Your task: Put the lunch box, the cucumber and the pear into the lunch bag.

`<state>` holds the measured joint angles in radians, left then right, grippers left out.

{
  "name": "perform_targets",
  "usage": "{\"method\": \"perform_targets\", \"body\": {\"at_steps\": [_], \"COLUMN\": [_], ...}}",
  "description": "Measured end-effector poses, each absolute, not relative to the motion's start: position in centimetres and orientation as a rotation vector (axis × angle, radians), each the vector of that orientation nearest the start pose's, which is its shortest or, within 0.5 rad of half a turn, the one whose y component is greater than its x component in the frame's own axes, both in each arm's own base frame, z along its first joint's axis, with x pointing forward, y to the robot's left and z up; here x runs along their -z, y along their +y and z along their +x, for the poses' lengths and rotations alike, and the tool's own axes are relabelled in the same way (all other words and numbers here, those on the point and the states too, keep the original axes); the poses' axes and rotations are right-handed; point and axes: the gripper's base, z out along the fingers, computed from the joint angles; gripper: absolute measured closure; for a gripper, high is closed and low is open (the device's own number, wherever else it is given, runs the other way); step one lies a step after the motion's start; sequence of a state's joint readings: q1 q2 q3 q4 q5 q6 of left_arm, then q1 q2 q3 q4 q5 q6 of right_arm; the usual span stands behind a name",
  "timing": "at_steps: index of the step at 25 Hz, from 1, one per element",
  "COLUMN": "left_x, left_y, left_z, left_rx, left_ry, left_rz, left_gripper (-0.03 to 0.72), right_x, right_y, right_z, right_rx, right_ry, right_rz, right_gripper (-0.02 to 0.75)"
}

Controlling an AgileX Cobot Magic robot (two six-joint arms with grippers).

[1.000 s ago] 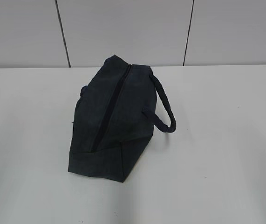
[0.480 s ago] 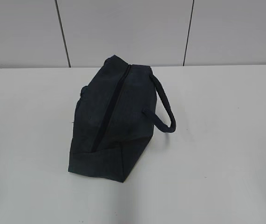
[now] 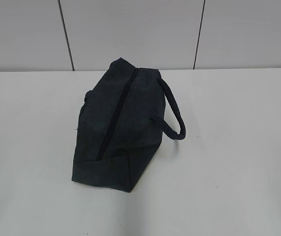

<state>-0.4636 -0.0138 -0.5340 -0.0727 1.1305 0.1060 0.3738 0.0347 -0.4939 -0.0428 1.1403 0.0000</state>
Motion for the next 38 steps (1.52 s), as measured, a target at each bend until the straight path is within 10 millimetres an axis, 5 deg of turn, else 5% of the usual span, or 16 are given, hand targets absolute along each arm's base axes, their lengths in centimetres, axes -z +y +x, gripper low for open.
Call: {"method": "perform_targets", "body": {"at_steps": [29,38], "left_x": [-28.08,-28.12], "left_y": [0.28,0.12], "left_z": [-1.36,-1.36], "left_rx": [0.274,0.173], "left_ry": [1.987,2.014], "left_rz": [0.582,0.428], "left_gripper": [0.401,0.403], "right_x": [-26.95,-26.89], "right_y": [-0.49,-0.72], "right_z": [-0.26,-0.96], "right_rx": [-0.162,-0.042], "right_ry": [2.122,2.104], "right_rz": [-0.398,-0.201], "right_gripper": [0.367,0.367]}}
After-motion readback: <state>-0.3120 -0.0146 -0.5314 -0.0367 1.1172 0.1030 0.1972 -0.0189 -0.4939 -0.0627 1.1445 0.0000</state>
